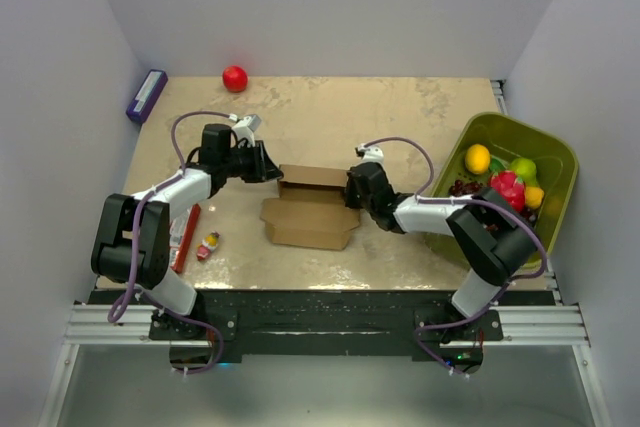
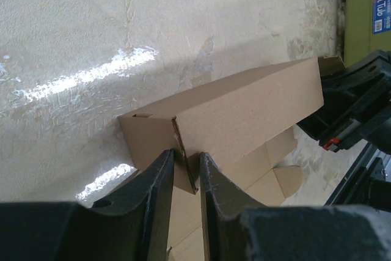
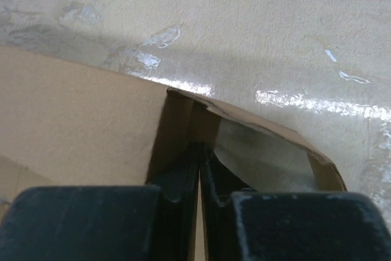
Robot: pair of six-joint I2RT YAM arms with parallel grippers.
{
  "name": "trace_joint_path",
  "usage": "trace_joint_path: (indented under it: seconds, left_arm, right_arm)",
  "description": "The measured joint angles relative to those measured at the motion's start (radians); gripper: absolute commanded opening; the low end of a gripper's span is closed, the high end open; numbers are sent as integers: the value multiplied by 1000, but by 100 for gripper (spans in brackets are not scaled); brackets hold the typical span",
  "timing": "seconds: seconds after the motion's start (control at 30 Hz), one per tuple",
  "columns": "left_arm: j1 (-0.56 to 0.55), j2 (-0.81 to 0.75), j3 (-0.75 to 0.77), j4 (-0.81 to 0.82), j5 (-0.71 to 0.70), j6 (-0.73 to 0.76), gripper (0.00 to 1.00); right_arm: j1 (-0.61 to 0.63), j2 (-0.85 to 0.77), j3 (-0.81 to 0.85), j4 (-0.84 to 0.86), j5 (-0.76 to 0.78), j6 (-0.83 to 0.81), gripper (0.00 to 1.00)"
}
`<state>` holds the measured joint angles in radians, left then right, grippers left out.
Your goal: Fold the paper box
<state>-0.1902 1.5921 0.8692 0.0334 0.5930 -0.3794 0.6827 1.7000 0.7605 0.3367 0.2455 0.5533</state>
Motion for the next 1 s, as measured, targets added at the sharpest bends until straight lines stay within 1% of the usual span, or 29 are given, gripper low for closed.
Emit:
trace_joint_path:
  seconds: [0.1,0.17,0.27,0.4,0.5,0.63,0.87,1.0]
  left_arm:
    - [0,0,0,-2,-1,0,27]
    - [0,0,2,-4,-2,1,27]
    - [0,0,3,-6,-3,1,26]
    - [0,0,4,-7,-3,1,27]
    - [0,0,4,-8,-3,1,27]
    - [0,0,4,-8,-3,1,27]
    - [0,0,4,-8,-4,2,27]
    - [0,0,4,-8,-5,3,26]
  right_arm:
    - [6,-72,-6,-54,-1,-6,24]
    - [12,-131,-17,-81,0,-12,24]
    - [21,-217,-50,-124,-2,-16,21]
    - [39,-290,-83,-183,-7,-14,11]
    - [49,-298,-95,-217,-23,-9,8]
    - [57,-291,-122,-241,-43,-5,7]
    - [58,-200,-121,-255,-80,-5,5]
    - [58,-178,-107,-277,-70,4,1]
